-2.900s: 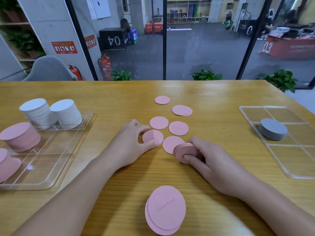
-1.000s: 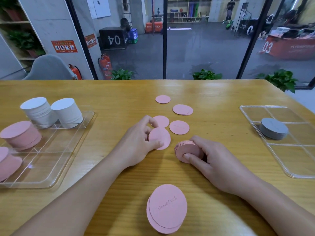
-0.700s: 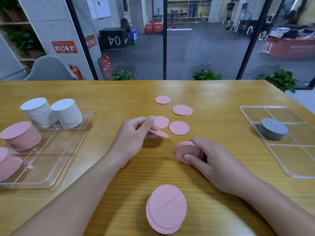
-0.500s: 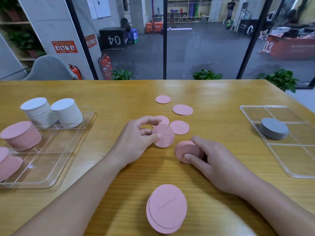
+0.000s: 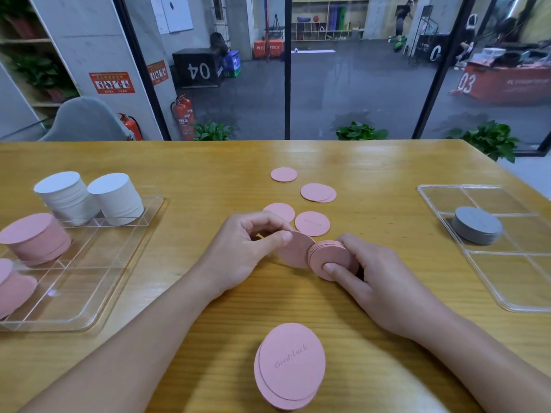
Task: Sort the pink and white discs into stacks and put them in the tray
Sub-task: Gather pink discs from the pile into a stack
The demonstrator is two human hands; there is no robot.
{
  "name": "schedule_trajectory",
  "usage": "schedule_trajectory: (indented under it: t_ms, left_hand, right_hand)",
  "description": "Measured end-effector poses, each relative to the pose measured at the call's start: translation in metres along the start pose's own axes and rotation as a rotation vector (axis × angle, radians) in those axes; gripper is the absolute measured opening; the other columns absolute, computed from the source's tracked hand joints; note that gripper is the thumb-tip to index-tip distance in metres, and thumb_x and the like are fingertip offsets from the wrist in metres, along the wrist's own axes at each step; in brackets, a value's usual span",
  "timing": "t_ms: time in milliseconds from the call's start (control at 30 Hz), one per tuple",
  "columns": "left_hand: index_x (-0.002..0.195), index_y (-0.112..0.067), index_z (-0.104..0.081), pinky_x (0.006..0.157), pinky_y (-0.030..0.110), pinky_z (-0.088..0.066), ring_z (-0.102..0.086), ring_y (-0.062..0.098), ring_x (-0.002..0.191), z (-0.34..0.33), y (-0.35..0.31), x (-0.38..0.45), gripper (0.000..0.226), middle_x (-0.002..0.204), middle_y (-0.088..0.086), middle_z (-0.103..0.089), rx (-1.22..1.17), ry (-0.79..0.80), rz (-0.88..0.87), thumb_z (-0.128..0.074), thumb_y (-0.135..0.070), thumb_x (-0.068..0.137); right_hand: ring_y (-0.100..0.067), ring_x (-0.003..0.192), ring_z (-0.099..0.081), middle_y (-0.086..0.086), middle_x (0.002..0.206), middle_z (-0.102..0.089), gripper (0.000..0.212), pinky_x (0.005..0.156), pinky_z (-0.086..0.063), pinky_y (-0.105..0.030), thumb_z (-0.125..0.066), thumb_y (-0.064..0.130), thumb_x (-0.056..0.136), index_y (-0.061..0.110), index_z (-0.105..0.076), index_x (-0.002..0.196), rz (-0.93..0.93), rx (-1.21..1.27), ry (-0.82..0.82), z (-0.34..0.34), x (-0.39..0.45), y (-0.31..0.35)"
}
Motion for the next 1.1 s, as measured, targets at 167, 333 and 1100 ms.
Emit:
schedule_trajectory:
  t_ms: [167, 333, 1100]
  left_hand:
    - [0.103, -0.006, -0.081, 0.075, 0.032, -0.056, -0.065, 0.016, 0.077, -0.019, 0.0, -0.001, 0.011, 0.087, 0.003, -0.078, -0.047, 0.135, -0.009, -0.071, -0.003, 0.105]
    - [0.117, -0.017, -0.081, 0.089, 0.031, -0.058, -0.073, 0.019, 0.095, -0.035, 0.003, 0.0, 0.026, 0.105, 0.002, -0.08, 0.129, 0.193, -0.099, -0.057, -0.008, 0.114]
    - [0.087, -0.028, -0.073, 0.088, 0.032, -0.047, -0.057, 0.006, 0.1, 0.004, -0.003, -0.002, 0.016, 0.088, -0.018, -0.072, 0.745, 0.024, -0.131, -0.073, -0.032, 0.103]
  right_hand:
    - [-0.012, 0.089, -0.061, 0.016, 0.095, -0.066, 0.012, 0.073, -0.048, -0.026, -0.067, 0.038, 0.105, 0.032, -0.06, 0.114, 0.02, 0.017, -0.006, -0.001, 0.0, 0.004]
    - [-0.006, 0.085, -0.057, 0.023, 0.096, -0.061, 0.009, 0.071, -0.043, -0.02, -0.064, 0.034, 0.108, 0.035, -0.055, 0.105, 0.058, 0.008, 0.035, -0.003, 0.0, 0.009]
    - [-0.015, 0.081, -0.056, 0.012, 0.087, -0.06, 0.018, 0.071, -0.046, -0.03, -0.063, 0.04, 0.107, 0.029, -0.053, 0.097, 0.035, 0.007, 0.05, -0.004, 0.0, 0.004]
Point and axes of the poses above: each hand's wrist, its own x-axis towards the middle knuckle, its own z-axis out of the back of the hand, y = z × x, the point moved 5 cm from there along x, towards the middle knuckle
